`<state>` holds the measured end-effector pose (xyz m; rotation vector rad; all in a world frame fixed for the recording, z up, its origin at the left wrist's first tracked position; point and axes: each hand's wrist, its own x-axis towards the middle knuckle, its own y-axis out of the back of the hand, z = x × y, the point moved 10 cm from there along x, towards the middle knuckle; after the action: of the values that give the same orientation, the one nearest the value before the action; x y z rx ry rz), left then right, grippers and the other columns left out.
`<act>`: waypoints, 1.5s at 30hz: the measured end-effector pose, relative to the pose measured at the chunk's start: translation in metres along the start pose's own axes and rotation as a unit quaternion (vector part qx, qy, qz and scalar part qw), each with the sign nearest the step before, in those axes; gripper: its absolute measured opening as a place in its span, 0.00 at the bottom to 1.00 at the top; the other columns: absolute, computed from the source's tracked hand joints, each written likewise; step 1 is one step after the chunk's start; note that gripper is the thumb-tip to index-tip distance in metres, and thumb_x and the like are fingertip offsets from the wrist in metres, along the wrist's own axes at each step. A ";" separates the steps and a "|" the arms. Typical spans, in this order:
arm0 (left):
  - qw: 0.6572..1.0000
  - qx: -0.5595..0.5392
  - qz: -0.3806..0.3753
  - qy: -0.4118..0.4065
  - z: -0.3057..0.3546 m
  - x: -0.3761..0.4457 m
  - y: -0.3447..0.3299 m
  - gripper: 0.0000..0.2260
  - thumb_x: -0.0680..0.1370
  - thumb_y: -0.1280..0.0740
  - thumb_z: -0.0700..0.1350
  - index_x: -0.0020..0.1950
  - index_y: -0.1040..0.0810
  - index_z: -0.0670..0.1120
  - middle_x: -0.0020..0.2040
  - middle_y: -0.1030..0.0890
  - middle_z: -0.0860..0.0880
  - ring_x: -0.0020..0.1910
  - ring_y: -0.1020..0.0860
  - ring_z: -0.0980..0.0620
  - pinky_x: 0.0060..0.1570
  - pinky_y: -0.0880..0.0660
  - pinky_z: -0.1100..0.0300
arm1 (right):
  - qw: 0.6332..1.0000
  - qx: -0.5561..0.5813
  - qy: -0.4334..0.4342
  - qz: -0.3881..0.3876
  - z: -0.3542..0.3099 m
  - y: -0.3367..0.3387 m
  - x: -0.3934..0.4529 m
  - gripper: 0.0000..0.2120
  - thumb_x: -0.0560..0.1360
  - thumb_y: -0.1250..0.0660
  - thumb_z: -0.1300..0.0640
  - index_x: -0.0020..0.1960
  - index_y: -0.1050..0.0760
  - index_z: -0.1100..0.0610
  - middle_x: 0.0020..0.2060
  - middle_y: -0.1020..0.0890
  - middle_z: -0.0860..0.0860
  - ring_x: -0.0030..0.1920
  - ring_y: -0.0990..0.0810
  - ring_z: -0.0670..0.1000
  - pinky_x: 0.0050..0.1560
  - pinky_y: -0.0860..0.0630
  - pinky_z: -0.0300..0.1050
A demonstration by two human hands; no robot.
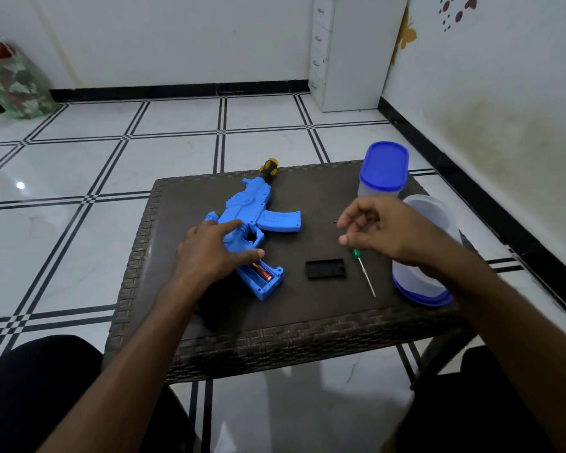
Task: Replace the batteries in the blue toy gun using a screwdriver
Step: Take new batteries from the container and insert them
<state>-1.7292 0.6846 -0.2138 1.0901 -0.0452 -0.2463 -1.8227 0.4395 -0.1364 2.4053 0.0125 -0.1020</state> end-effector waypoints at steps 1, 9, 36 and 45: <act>1.000 0.020 -0.015 0.004 0.002 -0.001 -0.004 0.42 0.63 0.29 0.71 0.74 0.34 0.58 0.75 0.35 0.44 0.73 0.37 0.41 0.69 0.35 0.43 | 1.000 0.001 -0.002 -0.001 0.002 -0.002 -0.001 0.08 0.72 0.25 0.62 0.50 0.21 0.57 0.39 0.17 0.54 0.32 0.22 0.39 0.33 0.27 0.31; 0.989 0.088 -0.120 0.014 0.005 -0.004 -0.018 0.54 0.60 0.26 0.70 0.79 0.51 0.58 0.80 0.52 0.42 0.78 0.54 0.41 0.75 0.49 0.41 | 0.999 -0.031 -0.011 -0.030 0.003 -0.040 0.006 0.09 0.71 0.24 0.57 0.50 0.20 0.52 0.38 0.17 0.47 0.30 0.23 0.36 0.36 0.28 0.34; 0.973 -0.182 -0.075 -0.118 0.160 -0.036 -0.044 0.11 0.78 0.34 0.55 0.52 0.15 0.52 0.41 0.15 0.53 0.40 0.19 0.58 0.49 0.21 0.55 | 0.931 -0.294 -0.215 -0.033 0.072 0.074 -0.018 0.10 0.74 0.27 0.59 0.54 0.19 0.61 0.45 0.15 0.56 0.44 0.16 0.50 0.46 0.20 0.44; 0.950 -0.245 -0.149 -0.122 0.202 -0.039 -0.100 0.06 0.76 0.29 0.51 0.49 0.14 0.53 0.36 0.18 0.60 0.36 0.20 0.62 0.45 0.21 0.60 | 0.858 -0.443 -0.226 -0.134 0.090 0.036 -0.012 0.25 0.71 0.24 0.57 0.64 0.30 0.58 0.58 0.24 0.55 0.55 0.23 0.52 0.56 0.24 0.45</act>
<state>-1.8166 0.4738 -0.2045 0.5617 -0.0364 -0.6305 -1.8393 0.3525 -0.1782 1.3975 0.1453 -0.6426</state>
